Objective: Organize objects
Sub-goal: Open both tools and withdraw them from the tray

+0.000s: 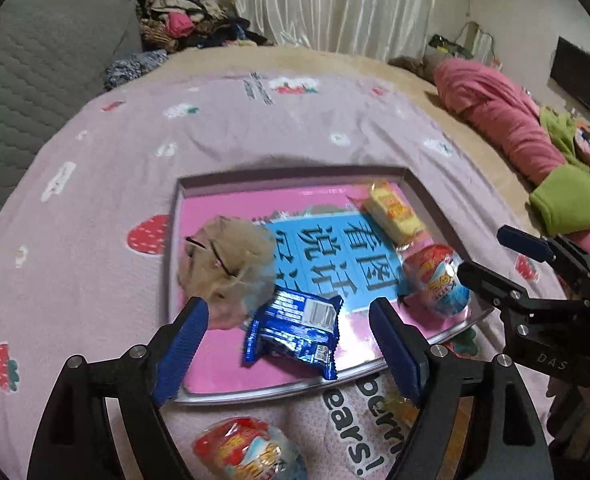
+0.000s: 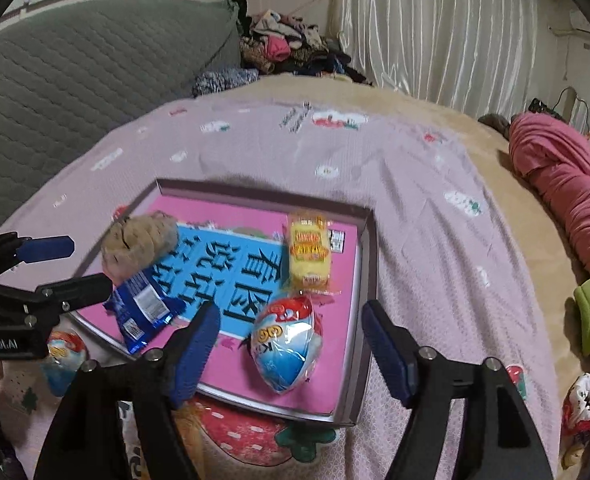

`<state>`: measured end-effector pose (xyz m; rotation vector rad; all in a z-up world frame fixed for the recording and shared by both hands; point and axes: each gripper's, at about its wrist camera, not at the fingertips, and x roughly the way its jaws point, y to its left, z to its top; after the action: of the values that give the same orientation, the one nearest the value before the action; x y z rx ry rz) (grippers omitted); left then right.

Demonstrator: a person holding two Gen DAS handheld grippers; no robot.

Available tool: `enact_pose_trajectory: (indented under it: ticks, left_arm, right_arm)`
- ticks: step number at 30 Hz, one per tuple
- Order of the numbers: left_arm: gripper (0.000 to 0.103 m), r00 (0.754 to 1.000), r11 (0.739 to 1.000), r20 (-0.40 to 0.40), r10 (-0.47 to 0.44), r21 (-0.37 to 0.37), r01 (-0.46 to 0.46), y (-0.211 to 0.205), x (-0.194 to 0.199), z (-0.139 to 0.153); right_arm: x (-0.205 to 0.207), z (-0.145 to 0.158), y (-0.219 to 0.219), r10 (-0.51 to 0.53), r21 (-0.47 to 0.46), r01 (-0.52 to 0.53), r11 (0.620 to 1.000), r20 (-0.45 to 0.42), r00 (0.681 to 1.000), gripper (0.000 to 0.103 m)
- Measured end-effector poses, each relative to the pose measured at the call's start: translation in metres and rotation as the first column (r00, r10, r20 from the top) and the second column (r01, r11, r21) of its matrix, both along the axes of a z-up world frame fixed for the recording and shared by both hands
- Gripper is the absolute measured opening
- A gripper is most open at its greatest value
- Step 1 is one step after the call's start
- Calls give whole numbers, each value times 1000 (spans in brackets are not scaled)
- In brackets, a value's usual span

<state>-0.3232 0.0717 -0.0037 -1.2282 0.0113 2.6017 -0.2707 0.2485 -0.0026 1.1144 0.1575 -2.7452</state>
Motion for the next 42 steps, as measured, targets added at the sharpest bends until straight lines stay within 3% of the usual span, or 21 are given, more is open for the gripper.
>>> enact_pose_trajectory:
  ticks: [8, 13, 18, 27, 32, 36, 39, 42]
  left_arm:
    - [85, 996, 999, -83, 42, 32, -40, -20, 20, 34]
    - [85, 980, 997, -188, 69, -17, -74, -20, 45, 58]
    - [88, 971, 998, -231, 56, -20, -62, -20, 71, 77]
    - [88, 978, 996, -201, 50, -61, -63, -13, 110, 72]
    - [88, 991, 997, -108, 78, 24, -75, -26, 144, 48]
    - [88, 994, 995, -59, 90, 47, -88, -32, 167, 40]
    - [88, 993, 994, -57, 104, 32, -102, -32, 182, 41]
    - [88, 994, 994, -52, 98, 63, -95, -36, 197, 48]
  right_arm:
    - [21, 30, -5, -1, 13, 2, 1000, -96, 995, 76]
    - [50, 51, -4, -17, -4, 17, 1000, -152, 988, 82]
    - [77, 73, -9, -31, 10, 34, 999, -189, 982, 90]
    - [126, 88, -12, -21, 107, 38, 994, -160, 987, 90]
    - [155, 103, -7, -26, 118, 47, 992, -170, 985, 90]
    - [173, 105, -4, -50, 78, 63, 995, -168, 984, 91]
    - [189, 106, 1, -56, 23, 61, 998, -156, 986, 91]
    - [202, 108, 3, -66, 22, 70, 997, -148, 987, 91]
